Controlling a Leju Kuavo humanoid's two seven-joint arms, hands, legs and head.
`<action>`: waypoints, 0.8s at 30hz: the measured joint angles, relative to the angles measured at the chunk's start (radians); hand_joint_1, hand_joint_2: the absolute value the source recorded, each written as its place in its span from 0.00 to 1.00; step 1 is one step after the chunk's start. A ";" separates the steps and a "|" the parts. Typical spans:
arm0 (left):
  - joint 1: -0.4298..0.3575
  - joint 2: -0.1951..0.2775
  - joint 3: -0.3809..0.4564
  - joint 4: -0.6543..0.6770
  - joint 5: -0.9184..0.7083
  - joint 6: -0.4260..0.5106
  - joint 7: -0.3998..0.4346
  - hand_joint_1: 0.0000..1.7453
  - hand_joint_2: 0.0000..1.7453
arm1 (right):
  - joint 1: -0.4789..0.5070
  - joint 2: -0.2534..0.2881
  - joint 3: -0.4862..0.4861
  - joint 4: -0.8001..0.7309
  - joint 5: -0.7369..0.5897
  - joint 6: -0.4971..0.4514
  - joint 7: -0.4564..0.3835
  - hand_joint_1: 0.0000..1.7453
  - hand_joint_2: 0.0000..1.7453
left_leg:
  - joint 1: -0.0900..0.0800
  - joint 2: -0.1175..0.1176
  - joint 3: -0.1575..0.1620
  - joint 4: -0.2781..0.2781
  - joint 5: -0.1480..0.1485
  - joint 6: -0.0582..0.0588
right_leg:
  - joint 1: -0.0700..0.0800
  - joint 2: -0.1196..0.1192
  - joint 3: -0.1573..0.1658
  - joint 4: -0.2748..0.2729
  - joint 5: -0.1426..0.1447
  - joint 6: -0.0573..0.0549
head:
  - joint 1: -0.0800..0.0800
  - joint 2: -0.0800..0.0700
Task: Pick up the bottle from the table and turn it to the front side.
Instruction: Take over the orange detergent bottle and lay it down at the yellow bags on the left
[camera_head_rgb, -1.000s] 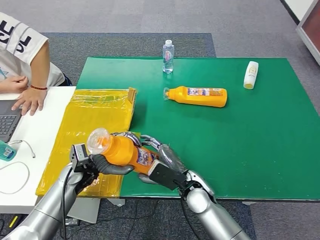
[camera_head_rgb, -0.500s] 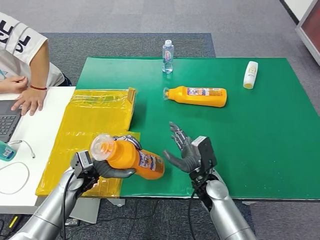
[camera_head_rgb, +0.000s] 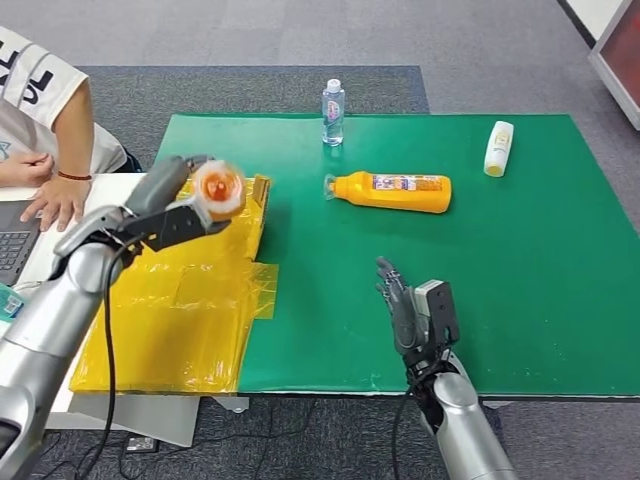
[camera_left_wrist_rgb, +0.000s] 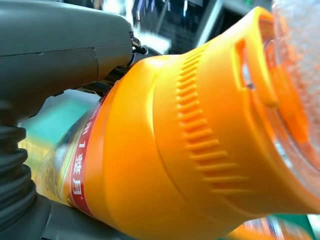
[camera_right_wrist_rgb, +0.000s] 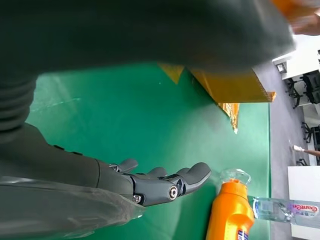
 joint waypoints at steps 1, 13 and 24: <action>-0.036 0.002 -0.009 0.001 -0.009 -0.002 0.016 1.00 1.00 | 0.000 0.003 0.000 0.003 0.004 -0.002 0.000 0.00 0.00 | 0.000 0.000 0.000 0.000 0.000 0.000 | 0.000 0.000 0.000 0.000 0.000 0.000 | 0.000 0.000; -0.365 0.067 -0.245 0.182 0.245 -0.394 0.032 1.00 1.00 | -0.055 0.028 0.022 0.064 0.002 0.013 -0.029 0.00 0.00 | 0.000 0.004 -0.002 0.000 0.002 -0.002 | 0.000 0.004 -0.004 0.001 0.003 -0.002 | 0.000 0.000; -0.481 0.208 -0.514 0.386 0.604 -0.581 0.036 1.00 1.00 | -0.150 0.045 0.107 0.173 -0.035 0.034 -0.051 0.00 0.00 | 0.002 0.005 -0.009 0.000 0.006 -0.006 | 0.003 0.006 -0.012 0.003 0.005 -0.005 | 0.000 0.000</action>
